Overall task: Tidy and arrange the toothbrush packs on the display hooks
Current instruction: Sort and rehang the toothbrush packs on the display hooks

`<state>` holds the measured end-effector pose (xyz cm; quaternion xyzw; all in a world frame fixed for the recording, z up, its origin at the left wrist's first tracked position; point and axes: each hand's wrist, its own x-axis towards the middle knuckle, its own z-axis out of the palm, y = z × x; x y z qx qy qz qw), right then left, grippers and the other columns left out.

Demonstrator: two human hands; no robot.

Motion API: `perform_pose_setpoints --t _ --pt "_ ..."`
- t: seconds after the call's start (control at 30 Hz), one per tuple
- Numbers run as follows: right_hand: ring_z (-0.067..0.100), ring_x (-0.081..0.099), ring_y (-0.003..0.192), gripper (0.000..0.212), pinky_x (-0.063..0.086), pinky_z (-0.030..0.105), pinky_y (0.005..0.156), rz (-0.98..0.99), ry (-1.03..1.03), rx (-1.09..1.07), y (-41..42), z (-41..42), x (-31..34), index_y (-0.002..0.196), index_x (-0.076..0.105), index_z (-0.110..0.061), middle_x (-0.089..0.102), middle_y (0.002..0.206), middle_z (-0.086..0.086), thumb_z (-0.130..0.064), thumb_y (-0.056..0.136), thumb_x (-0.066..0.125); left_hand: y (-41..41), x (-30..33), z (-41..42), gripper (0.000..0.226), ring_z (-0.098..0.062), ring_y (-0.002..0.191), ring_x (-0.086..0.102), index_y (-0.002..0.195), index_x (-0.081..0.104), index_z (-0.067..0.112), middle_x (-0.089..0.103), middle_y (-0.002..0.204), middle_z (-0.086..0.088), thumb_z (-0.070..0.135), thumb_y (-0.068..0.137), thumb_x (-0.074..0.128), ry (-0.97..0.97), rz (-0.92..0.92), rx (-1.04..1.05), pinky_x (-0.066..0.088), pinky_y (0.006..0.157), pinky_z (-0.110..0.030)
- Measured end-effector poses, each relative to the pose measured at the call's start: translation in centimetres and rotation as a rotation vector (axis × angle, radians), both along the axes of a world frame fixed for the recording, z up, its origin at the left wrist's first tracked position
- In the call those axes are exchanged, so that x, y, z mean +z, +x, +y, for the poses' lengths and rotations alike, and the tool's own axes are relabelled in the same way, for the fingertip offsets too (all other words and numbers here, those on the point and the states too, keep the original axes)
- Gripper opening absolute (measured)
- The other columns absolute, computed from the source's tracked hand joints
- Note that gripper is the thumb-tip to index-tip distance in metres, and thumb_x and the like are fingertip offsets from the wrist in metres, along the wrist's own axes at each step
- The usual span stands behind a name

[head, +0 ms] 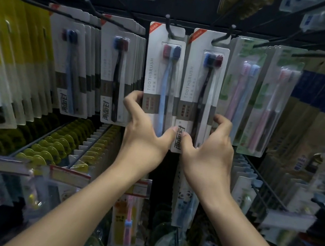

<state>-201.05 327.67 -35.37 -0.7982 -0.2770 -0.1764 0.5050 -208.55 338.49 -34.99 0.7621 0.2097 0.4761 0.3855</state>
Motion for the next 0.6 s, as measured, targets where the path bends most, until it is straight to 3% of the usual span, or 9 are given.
perform_pose_setpoints --t 0.1,0.17,0.27,0.33,0.47,0.6 --pt "0.026 0.064 0.12 0.072 0.049 0.035 0.097 -0.041 0.003 0.001 -0.3 -0.3 -0.1 0.153 0.03 -0.021 0.05 0.152 0.003 -0.044 0.096 0.068 -0.6 0.0 -0.1 0.079 0.002 0.099 0.048 0.141 0.024 0.027 0.043 0.123 0.016 0.024 0.087 0.083 0.026 -0.041 0.032 0.033 0.073 0.008" --pt "0.027 0.065 0.117 0.072 0.054 0.041 0.099 -0.062 0.008 -0.008 -0.5 -0.5 -0.1 0.153 0.029 -0.023 0.051 0.152 0.003 -0.045 0.096 0.068 -1.1 -0.1 -0.1 0.079 0.003 0.095 0.051 0.143 0.026 0.028 0.044 0.119 0.018 0.023 0.087 0.083 0.039 -0.056 0.049 0.034 0.074 0.008" --pt "0.026 0.066 0.117 0.072 0.054 0.045 0.101 -0.085 0.009 -0.016 -0.9 -0.8 -0.1 0.153 0.028 -0.025 0.049 0.153 0.002 -0.046 0.097 0.066 -1.9 -0.2 -0.1 0.08 0.014 0.104 0.05 0.144 0.029 0.028 0.044 0.116 0.024 0.022 0.086 0.083 0.077 -0.087 0.072 0.034 0.08 0.007" --pt "0.025 0.065 0.119 0.071 0.053 0.045 0.102 -0.098 0.019 -0.014 -1.1 -0.9 -0.2 0.153 0.028 -0.025 0.05 0.153 0.003 -0.046 0.097 0.066 -2.4 -0.3 -0.2 0.08 0.008 0.107 0.052 0.145 0.03 0.029 0.045 0.119 0.024 0.022 0.085 0.083 0.088 -0.106 0.084 0.036 0.087 0.003" --pt "0.025 0.062 0.124 0.07 0.052 0.043 0.104 -0.122 0.045 -0.002 -1.3 -1.2 -0.5 0.153 0.03 -0.023 0.052 0.15 0.005 -0.045 0.097 0.066 -3.1 -0.2 -0.4 0.082 -0.007 0.122 0.052 0.148 0.033 0.027 0.05 0.133 0.011 0.023 0.084 0.085 0.115 -0.124 0.125 0.044 0.105 -0.022" --pt "0.023 0.052 0.134 0.07 0.039 0.027 0.101 -0.131 0.057 0.0 -1.4 -1.4 -0.7 0.153 0.033 -0.019 0.052 0.15 0.006 -0.04 0.097 0.068 -3.6 -0.6 -0.4 0.085 -0.013 0.131 0.051 0.15 0.034 0.024 0.053 0.14 0.004 0.024 0.083 0.086 0.138 -0.14 0.143 0.046 0.113 -0.038"
